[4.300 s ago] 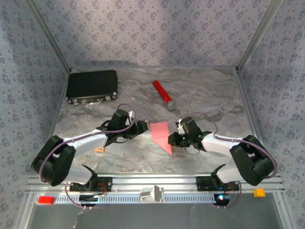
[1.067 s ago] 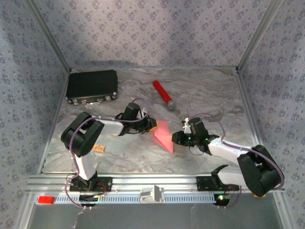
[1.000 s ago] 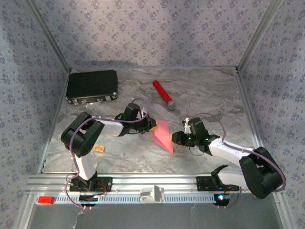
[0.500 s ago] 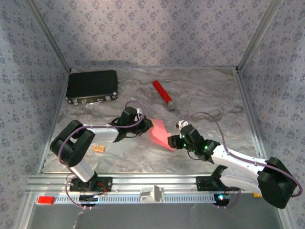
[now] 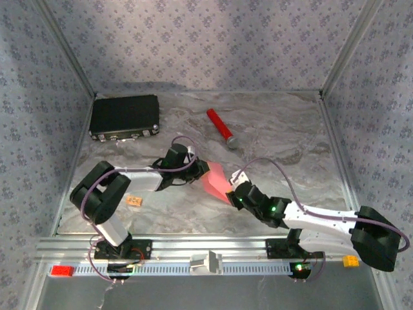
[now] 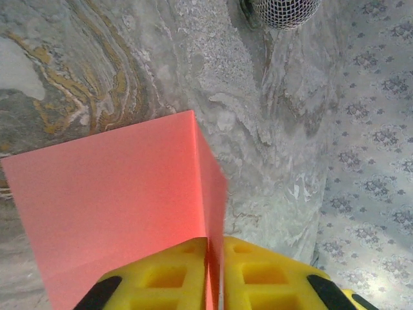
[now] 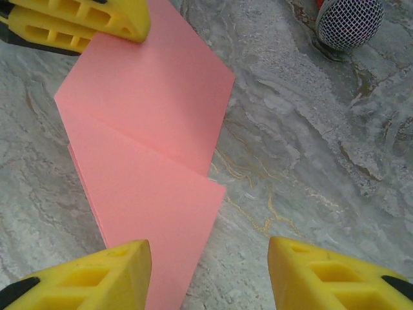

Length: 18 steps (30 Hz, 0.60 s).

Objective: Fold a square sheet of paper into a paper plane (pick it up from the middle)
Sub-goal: Fourth fold the wing at the center of the table.

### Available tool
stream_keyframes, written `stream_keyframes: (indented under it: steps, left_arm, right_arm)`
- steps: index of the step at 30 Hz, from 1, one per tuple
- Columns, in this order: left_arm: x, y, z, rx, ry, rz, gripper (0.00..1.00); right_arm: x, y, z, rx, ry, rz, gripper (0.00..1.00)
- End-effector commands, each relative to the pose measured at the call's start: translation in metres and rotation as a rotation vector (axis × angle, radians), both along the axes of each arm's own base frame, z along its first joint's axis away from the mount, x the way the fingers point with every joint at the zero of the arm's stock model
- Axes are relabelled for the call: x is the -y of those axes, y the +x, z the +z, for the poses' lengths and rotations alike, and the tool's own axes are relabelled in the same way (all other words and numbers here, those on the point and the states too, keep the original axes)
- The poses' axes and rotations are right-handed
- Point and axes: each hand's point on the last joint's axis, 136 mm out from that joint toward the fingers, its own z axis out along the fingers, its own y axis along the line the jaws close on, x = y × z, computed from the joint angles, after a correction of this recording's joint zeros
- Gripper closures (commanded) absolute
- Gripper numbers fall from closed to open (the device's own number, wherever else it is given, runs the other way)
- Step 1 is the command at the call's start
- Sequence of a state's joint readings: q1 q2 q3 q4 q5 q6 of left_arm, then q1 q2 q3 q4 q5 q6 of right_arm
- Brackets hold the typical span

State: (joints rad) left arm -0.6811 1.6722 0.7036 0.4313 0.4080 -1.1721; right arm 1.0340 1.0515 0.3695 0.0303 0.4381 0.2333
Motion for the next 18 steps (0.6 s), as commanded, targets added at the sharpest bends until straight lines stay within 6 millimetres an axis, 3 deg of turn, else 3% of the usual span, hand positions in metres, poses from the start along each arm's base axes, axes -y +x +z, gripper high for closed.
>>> stream_keyframes:
  steps: [1,11,18]
  left_arm:
    - [0.015,0.0,0.007,0.008,-0.043,-0.053,0.83]
    - [0.018,-0.001,0.01,0.011,-0.053,-0.067,0.81]
    - [0.018,-0.001,0.009,0.006,-0.052,-0.073,0.81]
  right_arm:
    - [0.0,0.001,-0.003,0.059,-0.058,0.019,0.48]
    - [-0.027,-0.005,-0.01,0.113,-0.123,0.131,0.48]
    - [-0.034,-0.002,-0.019,0.141,-0.217,0.161,0.49]
